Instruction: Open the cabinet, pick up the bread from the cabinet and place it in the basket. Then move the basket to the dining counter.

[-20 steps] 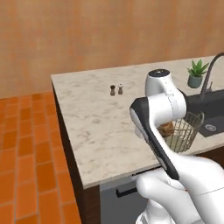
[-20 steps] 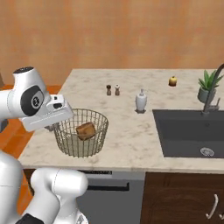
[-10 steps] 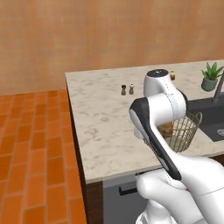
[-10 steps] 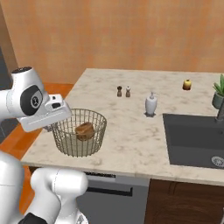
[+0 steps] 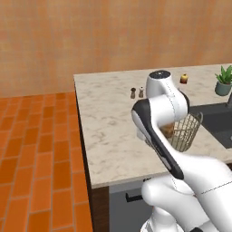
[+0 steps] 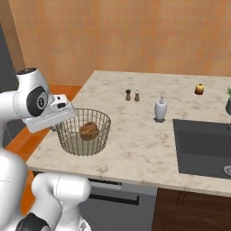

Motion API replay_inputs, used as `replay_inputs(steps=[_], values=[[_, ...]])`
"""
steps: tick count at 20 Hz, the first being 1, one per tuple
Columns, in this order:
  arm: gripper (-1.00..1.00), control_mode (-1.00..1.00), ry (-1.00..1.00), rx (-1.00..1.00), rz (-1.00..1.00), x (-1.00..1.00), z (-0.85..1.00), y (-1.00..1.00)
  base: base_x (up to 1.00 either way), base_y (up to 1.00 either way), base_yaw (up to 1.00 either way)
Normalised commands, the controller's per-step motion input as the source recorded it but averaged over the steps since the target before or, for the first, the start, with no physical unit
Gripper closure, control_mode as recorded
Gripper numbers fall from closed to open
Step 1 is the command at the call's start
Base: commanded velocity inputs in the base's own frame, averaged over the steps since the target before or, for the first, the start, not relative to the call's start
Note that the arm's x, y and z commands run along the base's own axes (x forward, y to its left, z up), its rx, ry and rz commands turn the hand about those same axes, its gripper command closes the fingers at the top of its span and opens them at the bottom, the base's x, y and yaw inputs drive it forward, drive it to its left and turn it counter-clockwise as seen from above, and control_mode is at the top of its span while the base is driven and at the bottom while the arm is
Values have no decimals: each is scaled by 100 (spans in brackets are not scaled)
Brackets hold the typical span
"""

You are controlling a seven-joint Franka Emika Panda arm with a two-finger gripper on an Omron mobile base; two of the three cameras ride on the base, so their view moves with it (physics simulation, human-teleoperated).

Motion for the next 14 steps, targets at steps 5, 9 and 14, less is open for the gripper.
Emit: replay_inputs(steps=[5,9,14], values=[[100,-100,-2,0,3,91,-14,0,0,0,0],[100,-100,-11,2,1,93,-73,-13,0,0,0],[100,-100,-5,4,4,67,-92,-18,0,0,0]])
